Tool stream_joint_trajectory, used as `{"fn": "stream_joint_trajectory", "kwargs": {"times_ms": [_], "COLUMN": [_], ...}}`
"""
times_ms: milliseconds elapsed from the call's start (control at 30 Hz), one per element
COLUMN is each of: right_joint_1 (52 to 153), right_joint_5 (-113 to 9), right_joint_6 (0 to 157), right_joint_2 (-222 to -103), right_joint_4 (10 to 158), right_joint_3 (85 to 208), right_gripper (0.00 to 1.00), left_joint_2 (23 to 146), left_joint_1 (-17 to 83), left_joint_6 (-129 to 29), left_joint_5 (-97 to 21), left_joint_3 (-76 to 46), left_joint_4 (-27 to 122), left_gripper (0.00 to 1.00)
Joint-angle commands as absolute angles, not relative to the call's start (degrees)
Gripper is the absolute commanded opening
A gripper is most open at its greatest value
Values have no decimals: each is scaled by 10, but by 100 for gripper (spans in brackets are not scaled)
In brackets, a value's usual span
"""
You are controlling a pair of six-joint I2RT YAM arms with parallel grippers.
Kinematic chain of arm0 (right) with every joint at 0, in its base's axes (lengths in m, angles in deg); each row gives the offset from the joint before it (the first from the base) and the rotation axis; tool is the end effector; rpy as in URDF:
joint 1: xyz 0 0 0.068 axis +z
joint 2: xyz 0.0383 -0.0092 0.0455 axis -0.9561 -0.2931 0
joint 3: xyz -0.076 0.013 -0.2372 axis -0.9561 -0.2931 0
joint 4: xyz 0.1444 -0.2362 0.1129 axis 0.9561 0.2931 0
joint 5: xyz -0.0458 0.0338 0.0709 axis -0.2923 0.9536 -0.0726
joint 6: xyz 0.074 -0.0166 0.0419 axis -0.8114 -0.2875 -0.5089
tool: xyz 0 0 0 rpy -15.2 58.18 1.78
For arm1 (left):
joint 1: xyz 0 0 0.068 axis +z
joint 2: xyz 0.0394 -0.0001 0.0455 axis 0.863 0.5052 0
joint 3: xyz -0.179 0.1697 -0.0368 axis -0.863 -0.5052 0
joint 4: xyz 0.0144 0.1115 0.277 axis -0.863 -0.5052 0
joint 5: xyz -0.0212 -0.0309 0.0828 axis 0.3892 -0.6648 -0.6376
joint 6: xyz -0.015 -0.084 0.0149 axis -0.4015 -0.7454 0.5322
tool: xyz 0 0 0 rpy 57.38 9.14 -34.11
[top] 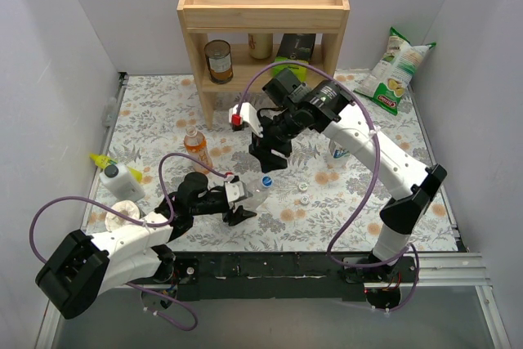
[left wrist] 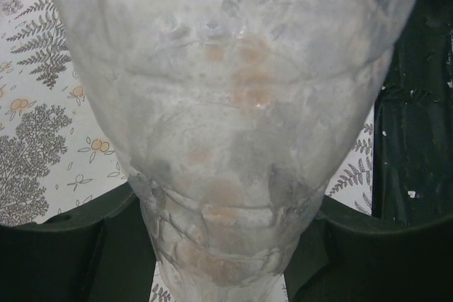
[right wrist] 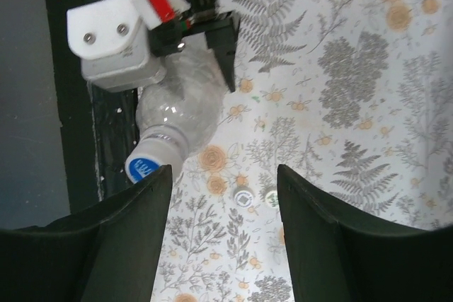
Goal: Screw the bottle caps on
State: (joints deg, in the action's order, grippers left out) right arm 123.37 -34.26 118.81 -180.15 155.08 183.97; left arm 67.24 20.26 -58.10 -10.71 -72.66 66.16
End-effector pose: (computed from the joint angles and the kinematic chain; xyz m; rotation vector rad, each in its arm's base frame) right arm 0.2256 0.3238 0.3607 -1.8315 1.7956 0.6754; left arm 0.1772 -0.2032 0.1091 0.7834 1.9799 -1.2599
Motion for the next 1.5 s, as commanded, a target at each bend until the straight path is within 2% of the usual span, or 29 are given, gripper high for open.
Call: {"fn": "stream_joint_trajectory", "kwargs": {"times_ms": [0, 100, 267, 367, 600, 1100, 1300, 1467], "right_joint_1": [1222, 1221, 1228, 1247, 1287, 1332, 1333, 1333], "right_joint_5": [-345, -327, -280, -300, -327, -378, -401, -423], "right_joint_6": [1207, 1222, 1319, 1360, 1424, 1432, 1429, 1431], "right_joint_2": [-1811, -1784, -1705, -1676, -1681, -1666, -1661, -1652], "right_joint_4": [1574, 1579, 1579, 1572, 1564, 1503, 1477, 1462], "right_joint_3": [1935, 1945, 1832, 1775, 1755, 1686, 1675, 1665], "right_gripper": [69, 71, 71, 71, 73, 66, 57, 57], "left_joint_2": [662, 663, 677, 678, 682, 690, 691, 690], "left_joint_1": [200, 200, 200, 200, 201, 204, 204, 204], "left_joint_6": [-591, -591, -602, -598, -577, -580, -578, -578], "left_joint_5": [-75, -69, -54, -39, -40, -33, -31, -29], "left_joint_3": [-712, -711, -687, -679, -668, -655, -655, -658], "left_joint_4": [669, 652, 621, 609, 584, 587, 587, 590], "left_gripper": [0, 0, 0, 0, 0, 0, 0, 0]}}
